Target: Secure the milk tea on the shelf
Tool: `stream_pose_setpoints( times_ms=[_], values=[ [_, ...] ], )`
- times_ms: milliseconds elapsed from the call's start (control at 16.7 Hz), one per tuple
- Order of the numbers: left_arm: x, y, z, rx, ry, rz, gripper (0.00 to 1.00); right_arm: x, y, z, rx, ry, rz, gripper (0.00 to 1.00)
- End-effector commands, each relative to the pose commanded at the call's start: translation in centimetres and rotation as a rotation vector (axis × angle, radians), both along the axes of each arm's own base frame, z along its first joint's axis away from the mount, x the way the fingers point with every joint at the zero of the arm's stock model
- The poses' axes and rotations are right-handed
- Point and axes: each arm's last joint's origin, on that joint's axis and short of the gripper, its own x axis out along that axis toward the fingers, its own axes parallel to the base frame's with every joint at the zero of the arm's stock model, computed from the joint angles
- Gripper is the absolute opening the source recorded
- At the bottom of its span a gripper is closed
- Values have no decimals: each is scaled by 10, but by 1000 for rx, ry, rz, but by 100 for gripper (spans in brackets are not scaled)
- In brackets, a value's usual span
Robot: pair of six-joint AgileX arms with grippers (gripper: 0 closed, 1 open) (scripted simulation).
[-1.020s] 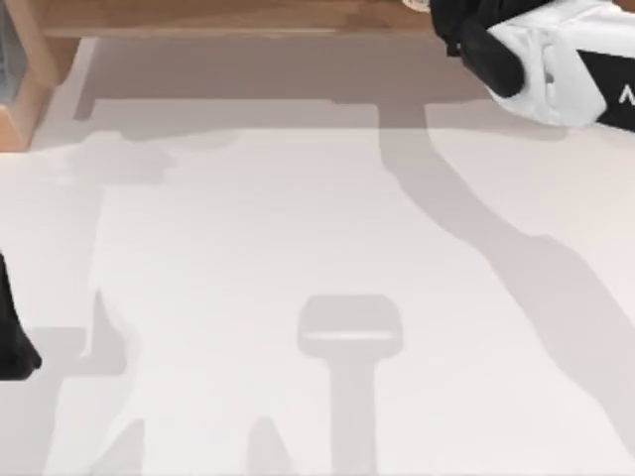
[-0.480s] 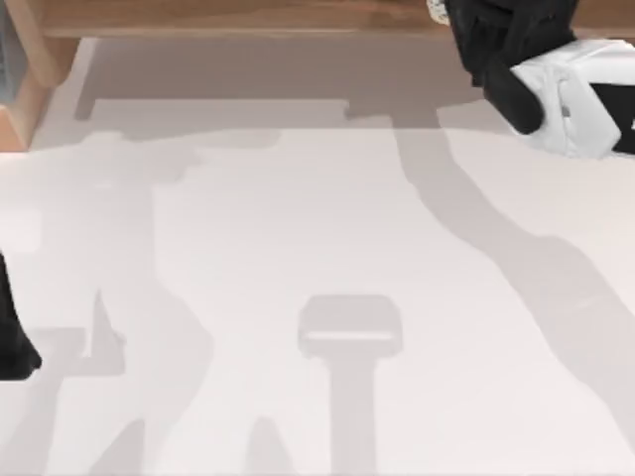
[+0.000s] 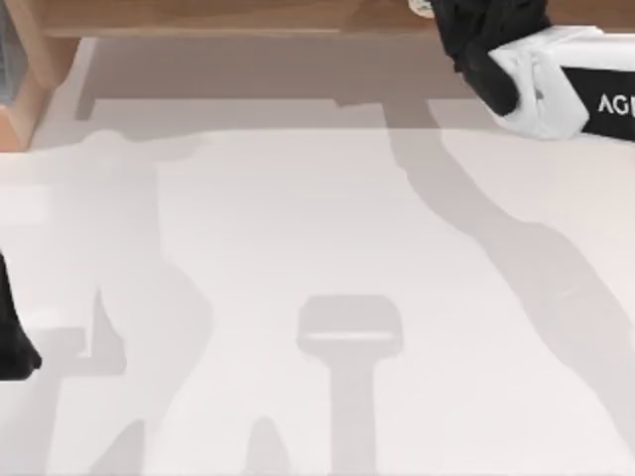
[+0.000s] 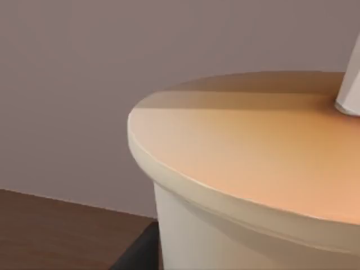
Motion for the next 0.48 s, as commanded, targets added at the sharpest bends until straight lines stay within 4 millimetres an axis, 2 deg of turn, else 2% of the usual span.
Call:
stream_pose_setpoints(
  times_ms=[480],
  values=[
    [0, 0, 0, 0, 0, 0, 100, 17, 7, 4, 150, 51, -93, 0]
  ],
)
